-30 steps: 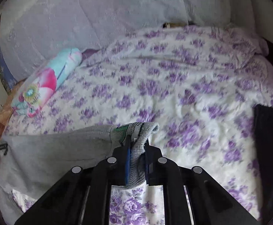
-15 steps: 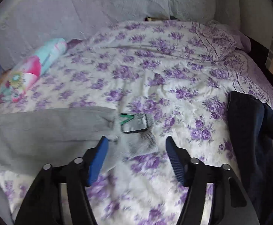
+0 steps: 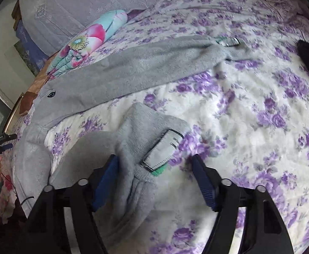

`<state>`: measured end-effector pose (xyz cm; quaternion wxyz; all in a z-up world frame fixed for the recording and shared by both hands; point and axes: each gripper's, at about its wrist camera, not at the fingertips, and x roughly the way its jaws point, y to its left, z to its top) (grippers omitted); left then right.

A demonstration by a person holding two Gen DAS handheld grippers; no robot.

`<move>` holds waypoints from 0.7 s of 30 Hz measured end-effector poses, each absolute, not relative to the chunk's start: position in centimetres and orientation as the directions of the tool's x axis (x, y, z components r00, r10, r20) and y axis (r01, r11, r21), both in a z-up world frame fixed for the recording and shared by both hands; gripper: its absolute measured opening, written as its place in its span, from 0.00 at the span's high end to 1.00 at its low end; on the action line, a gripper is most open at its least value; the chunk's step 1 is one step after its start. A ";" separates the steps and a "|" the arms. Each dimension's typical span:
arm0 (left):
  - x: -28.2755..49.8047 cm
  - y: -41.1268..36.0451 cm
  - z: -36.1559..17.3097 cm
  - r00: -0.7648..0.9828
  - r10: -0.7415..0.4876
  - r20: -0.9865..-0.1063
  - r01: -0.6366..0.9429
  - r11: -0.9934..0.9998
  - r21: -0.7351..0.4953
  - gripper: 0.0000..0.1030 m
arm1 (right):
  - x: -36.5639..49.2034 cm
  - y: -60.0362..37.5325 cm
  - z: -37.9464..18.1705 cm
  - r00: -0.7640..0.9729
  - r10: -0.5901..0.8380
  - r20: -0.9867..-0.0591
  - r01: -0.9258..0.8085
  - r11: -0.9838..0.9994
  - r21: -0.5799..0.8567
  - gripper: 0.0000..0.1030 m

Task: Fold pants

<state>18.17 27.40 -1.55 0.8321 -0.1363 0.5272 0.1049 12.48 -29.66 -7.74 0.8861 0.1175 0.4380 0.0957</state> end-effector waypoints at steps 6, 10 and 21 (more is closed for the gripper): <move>18.2 23.2 -3.2 0.468 -0.107 -0.877 -0.271 0.927 -0.258 0.56 | 10.7 -30.1 -4.6 0.671 0.261 -0.694 -0.058 0.951 0.302 0.94; 17.6 20.9 -3.0 0.497 -0.119 -0.860 -0.259 0.925 -0.278 0.63 | 7.7 -33.5 -2.7 0.735 0.225 -0.640 -0.009 0.947 0.322 0.94; 8.7 22.7 0.9 0.658 -0.149 -0.738 -0.287 0.857 -0.428 0.81 | -5.9 -40.9 3.0 0.902 -0.122 -0.415 0.247 0.933 0.262 0.83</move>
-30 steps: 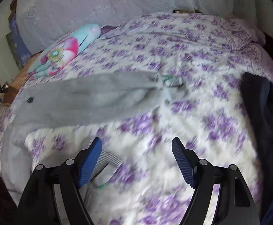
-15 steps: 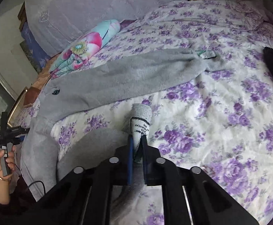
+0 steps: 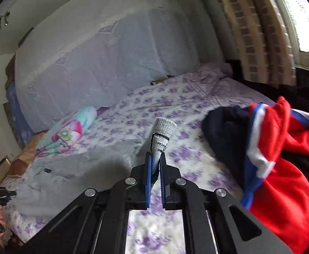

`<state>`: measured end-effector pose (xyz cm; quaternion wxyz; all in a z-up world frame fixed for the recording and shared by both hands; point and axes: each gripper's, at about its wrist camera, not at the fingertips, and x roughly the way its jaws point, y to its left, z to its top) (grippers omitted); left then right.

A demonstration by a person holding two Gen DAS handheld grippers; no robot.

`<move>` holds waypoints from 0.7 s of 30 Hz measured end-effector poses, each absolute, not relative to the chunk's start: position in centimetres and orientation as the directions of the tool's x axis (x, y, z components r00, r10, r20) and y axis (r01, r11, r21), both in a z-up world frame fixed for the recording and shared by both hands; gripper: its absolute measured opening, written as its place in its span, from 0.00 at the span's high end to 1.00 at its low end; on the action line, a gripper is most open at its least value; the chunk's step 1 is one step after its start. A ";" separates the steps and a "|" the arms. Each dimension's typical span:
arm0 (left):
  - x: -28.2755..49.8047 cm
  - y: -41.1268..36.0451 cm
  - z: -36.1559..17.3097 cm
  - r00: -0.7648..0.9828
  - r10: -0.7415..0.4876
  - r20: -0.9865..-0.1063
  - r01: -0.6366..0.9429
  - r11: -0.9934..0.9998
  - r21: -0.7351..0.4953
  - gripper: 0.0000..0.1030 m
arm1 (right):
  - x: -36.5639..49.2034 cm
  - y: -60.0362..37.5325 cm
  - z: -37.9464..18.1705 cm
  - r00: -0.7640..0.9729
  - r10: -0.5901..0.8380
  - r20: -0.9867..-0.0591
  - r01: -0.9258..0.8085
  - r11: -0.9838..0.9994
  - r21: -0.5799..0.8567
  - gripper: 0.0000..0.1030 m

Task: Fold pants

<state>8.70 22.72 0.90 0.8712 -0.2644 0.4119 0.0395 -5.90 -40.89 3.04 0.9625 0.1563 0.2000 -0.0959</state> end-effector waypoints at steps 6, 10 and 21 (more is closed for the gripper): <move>7.0 22.3 -3.4 0.599 -0.035 -0.800 -0.326 0.902 -0.284 0.79 | -4.3 -44.2 -8.0 0.700 -0.089 -0.709 0.372 0.893 0.255 0.52; 6.2 21.1 -2.3 0.632 -0.013 -0.774 -0.290 0.923 -0.253 0.34 | -4.4 -44.2 -7.3 0.750 -0.023 -0.661 0.320 0.887 0.332 0.32; 6.6 19.4 -4.6 0.584 0.059 -0.809 -0.268 0.956 -0.123 0.63 | -3.8 -41.9 -8.4 0.676 -0.191 -0.711 0.327 0.943 0.058 0.90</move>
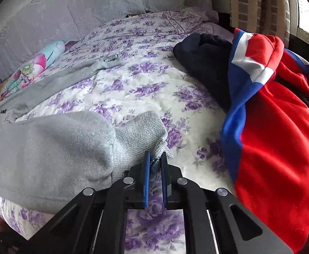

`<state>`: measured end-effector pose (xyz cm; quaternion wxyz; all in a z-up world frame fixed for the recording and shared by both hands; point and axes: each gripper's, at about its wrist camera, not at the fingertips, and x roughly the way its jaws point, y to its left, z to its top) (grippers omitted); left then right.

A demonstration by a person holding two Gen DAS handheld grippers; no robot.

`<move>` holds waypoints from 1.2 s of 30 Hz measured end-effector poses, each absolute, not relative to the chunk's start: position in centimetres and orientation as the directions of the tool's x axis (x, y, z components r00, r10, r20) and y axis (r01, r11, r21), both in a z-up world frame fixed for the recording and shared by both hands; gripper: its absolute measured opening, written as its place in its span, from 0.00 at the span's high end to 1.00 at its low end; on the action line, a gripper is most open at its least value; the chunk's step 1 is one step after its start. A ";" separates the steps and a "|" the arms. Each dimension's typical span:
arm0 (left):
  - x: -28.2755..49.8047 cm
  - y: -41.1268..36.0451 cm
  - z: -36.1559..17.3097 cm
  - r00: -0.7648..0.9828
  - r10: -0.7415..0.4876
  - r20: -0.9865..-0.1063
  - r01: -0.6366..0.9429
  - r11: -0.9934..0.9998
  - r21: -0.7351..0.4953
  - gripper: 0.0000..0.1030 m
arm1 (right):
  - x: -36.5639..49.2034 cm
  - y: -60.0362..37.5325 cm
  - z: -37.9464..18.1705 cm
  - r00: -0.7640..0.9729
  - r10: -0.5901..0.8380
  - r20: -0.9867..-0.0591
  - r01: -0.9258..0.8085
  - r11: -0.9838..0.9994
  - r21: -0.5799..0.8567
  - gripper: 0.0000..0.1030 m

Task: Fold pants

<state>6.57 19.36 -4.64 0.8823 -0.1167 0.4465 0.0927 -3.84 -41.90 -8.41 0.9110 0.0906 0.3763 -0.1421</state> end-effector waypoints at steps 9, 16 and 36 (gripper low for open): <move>5.2 21.0 3.5 0.710 0.158 -0.687 -0.276 0.959 -0.065 0.27 | -4.5 -40.2 1.1 0.863 -0.153 -0.482 0.214 0.974 0.075 0.37; 17.8 23.3 5.2 0.650 0.079 -0.755 -0.249 0.962 -0.114 0.18 | 9.6 -28.8 6.9 0.806 0.182 -0.563 -0.243 0.969 -0.035 0.36; 32.7 23.2 -2.5 0.485 0.010 -0.874 -0.237 0.964 -0.121 0.59 | 40.8 -9.2 -4.2 0.430 0.220 -0.876 -0.620 0.777 -0.109 0.89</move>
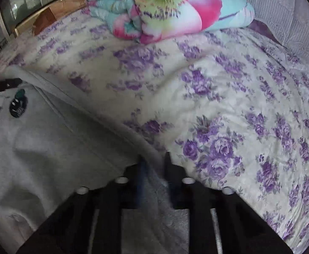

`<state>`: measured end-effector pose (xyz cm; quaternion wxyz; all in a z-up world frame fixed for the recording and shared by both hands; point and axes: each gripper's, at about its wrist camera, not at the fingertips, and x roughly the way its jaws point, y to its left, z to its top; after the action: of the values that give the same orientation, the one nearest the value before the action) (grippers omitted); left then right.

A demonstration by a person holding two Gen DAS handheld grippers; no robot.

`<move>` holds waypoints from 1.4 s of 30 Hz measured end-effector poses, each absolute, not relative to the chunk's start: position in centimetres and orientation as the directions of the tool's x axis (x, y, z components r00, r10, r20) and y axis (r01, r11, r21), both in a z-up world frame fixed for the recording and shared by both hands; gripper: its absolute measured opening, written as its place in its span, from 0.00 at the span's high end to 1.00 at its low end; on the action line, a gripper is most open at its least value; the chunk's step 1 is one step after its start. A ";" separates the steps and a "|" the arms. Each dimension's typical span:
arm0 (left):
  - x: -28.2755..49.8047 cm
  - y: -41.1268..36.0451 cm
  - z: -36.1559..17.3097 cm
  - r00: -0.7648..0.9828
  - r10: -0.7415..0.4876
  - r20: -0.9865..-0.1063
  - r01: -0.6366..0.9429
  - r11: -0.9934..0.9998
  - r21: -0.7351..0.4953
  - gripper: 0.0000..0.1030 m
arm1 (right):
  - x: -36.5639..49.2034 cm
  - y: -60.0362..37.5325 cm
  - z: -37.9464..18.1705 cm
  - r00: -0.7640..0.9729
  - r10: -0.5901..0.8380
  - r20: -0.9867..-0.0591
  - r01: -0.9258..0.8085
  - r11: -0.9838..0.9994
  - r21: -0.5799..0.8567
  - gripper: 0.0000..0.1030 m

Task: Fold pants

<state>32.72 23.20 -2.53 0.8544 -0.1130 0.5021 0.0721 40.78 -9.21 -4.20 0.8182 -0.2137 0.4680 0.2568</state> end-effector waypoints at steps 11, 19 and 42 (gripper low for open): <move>21.9 22.1 6.8 0.655 -0.076 -0.751 -0.049 0.988 -0.143 0.58 | 16.1 -12.8 9.4 0.670 0.346 -0.657 -0.662 0.679 -0.318 0.91; 10.7 23.8 1.0 0.525 -0.179 -0.832 -0.009 0.976 -0.216 0.31 | 1.7 -11.4 -1.0 0.572 0.345 -0.744 -0.721 0.644 -0.256 0.91; 5.0 28.8 -2.2 0.570 -0.413 -0.710 -0.347 0.662 -0.664 0.29 | -0.6 -11.3 -5.7 0.624 0.325 -0.710 -0.666 0.697 -0.267 0.90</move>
<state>4.96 28.80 -2.19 0.7852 -0.4105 0.4632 -0.0211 -0.62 -11.34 -5.73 0.8621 -0.2627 0.3242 0.2875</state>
